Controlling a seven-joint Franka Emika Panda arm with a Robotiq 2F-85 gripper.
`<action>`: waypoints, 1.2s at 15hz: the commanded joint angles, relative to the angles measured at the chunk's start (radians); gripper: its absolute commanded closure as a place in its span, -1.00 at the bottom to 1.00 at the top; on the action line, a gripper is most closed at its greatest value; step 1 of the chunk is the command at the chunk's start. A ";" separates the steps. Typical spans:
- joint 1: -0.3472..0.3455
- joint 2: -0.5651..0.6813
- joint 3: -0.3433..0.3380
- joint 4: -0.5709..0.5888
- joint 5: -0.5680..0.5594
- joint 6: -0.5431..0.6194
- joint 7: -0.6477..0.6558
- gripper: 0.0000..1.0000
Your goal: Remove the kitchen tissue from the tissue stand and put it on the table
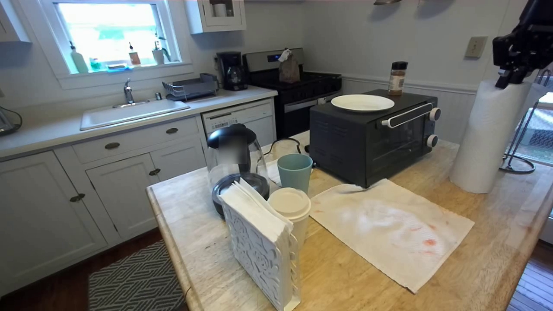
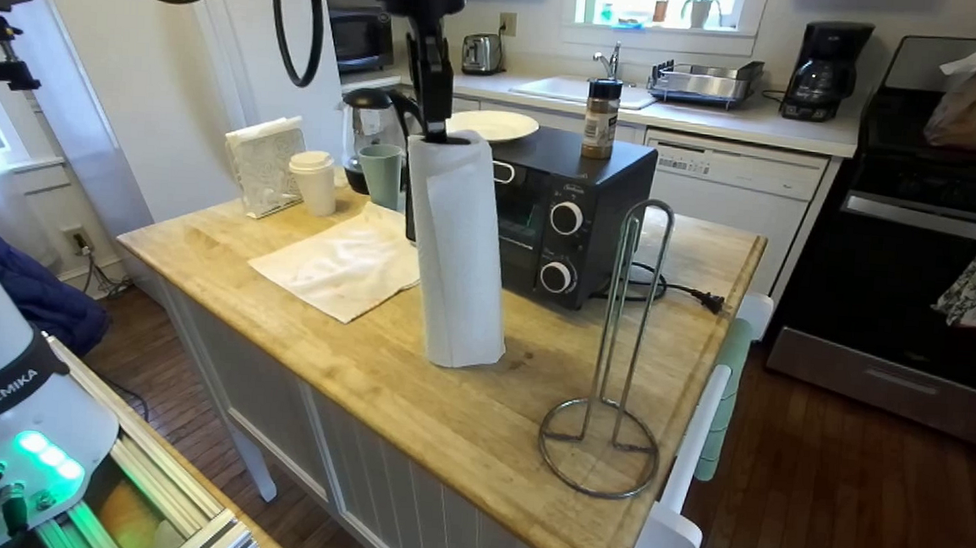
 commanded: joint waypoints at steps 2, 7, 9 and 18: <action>-0.015 -0.078 -0.016 -0.020 0.019 0.012 -0.009 -0.27; -0.031 -0.146 -0.037 -0.006 0.026 0.012 -0.020 -0.97; -0.038 -0.166 -0.045 0.000 0.027 0.018 -0.023 -1.00; -0.054 -0.176 -0.064 0.037 0.019 -0.012 -0.032 -1.00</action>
